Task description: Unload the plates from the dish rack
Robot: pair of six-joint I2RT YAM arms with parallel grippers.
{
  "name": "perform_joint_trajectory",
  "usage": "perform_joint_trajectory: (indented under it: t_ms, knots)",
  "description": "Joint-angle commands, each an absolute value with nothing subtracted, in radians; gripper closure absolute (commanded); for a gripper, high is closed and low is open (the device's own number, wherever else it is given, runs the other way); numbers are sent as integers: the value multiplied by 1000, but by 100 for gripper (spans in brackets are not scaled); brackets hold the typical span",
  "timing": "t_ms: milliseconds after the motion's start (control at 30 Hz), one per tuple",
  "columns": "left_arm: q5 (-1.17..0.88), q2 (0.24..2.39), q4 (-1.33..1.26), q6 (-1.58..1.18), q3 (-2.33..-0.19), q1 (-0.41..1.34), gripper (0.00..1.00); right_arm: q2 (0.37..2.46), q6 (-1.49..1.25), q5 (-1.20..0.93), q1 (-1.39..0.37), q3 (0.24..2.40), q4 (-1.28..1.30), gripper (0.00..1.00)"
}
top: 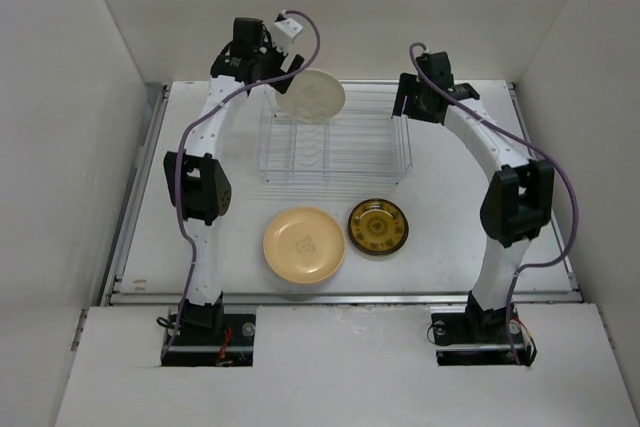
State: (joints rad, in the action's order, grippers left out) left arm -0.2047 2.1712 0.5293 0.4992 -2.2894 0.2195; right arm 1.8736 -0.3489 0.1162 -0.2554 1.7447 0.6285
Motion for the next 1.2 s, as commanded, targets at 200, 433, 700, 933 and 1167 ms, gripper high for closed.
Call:
perform_joint_trajectory:
  t_ms: [200, 433, 700, 933, 1167]
  knots:
    - [-218, 2333, 339, 558, -2324, 259, 0, 2069, -411, 261, -259, 1867, 525, 27]
    - [-126, 2333, 319, 516, -2315, 270, 86, 2060, -411, 180, -259, 1767, 453, 53]
    - [-28, 2232, 345, 466, -2284, 270, 100, 2023, -382, 121, -268, 1686, 383, 90]
    - [-38, 2192, 388, 318, -2391, 270, 100, 2023, -339, 123, -268, 1717, 426, 93]
    - [-14, 2132, 416, 180, -2338, 270, 100, 2013, -330, 133, -268, 1707, 440, 95]
